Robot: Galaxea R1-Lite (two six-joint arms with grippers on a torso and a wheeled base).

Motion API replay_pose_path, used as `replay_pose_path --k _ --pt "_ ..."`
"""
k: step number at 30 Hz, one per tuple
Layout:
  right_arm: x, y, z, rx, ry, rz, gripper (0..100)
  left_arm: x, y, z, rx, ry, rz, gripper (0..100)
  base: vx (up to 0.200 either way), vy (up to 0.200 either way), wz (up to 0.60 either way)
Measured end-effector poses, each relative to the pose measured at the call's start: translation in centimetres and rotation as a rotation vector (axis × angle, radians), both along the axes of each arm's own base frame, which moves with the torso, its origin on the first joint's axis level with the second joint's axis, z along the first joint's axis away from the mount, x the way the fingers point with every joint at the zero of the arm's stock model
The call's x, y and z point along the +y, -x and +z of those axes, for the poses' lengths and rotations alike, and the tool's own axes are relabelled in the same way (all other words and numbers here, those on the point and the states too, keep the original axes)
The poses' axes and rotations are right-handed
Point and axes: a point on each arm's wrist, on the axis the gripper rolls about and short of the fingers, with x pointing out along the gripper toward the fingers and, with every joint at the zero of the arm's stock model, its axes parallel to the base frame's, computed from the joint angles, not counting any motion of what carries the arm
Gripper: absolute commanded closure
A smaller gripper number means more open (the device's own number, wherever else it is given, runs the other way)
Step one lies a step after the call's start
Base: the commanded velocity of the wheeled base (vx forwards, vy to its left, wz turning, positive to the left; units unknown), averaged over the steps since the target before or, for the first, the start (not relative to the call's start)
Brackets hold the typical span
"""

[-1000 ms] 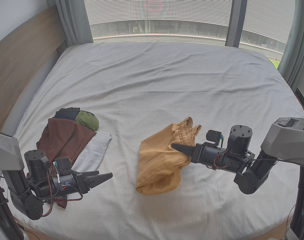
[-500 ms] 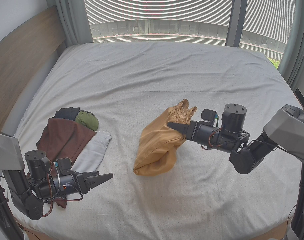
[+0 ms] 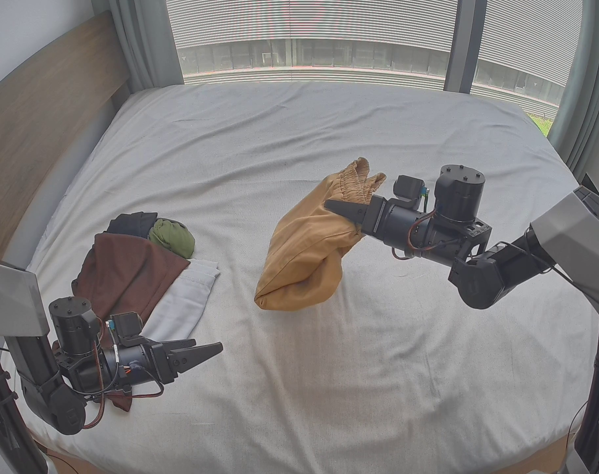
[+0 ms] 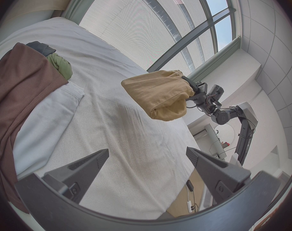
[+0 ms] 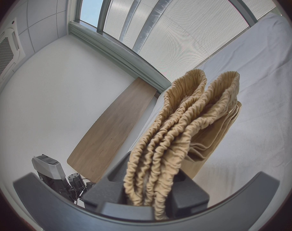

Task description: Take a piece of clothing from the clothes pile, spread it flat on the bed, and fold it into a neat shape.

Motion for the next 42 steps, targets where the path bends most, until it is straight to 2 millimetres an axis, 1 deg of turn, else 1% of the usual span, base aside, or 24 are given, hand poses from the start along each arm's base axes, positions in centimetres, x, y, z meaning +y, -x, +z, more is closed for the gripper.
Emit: replay_pose_path --k 7,13,20,26,29,33,36,39,42 --pt "-0.1 -1.5 0.3 -0.005 -0.003 -0.016 100 0.0 0.0 -0.1 0.002 0.000 0.001 0 0.000 0.000 0.00" --pt "-0.1 -3.0 -0.7 0.008 0.003 -0.031 100 0.0 0.0 -0.1 0.003 -0.001 0.001 0 0.000 0.000 0.00" --pt "0.6 -4.2 -1.8 0.027 0.015 -0.027 100 0.0 0.0 -0.1 0.005 -0.001 0.000 0 0.000 0.000 0.00" --pt "1.6 -5.2 -1.4 0.019 0.013 -0.018 100 0.0 0.0 -0.3 0.012 -0.002 0.001 0 0.000 0.000 0.00" --pt "2.2 -5.6 -1.7 0.011 0.011 -0.009 100 0.0 0.0 -0.3 0.014 -0.002 0.001 0 0.000 0.000 0.00" --pt "3.0 -6.0 -2.7 0.015 0.017 0.002 100 0.1 0.0 -0.4 0.018 -0.003 0.002 0 0.000 0.000 0.00" --pt "3.2 -6.2 -3.9 0.030 0.027 0.004 100 0.1 -0.1 -0.5 0.021 -0.004 0.003 0 0.000 0.000 0.00" --pt "3.1 -6.7 -5.5 0.049 0.044 -0.002 100 0.1 -0.1 -0.6 0.025 -0.005 0.004 0 0.000 0.000 0.00" --pt "2.5 -7.3 -7.2 0.045 0.080 -0.014 100 0.1 -0.1 -0.7 0.027 -0.005 0.004 0 0.000 0.000 0.00"
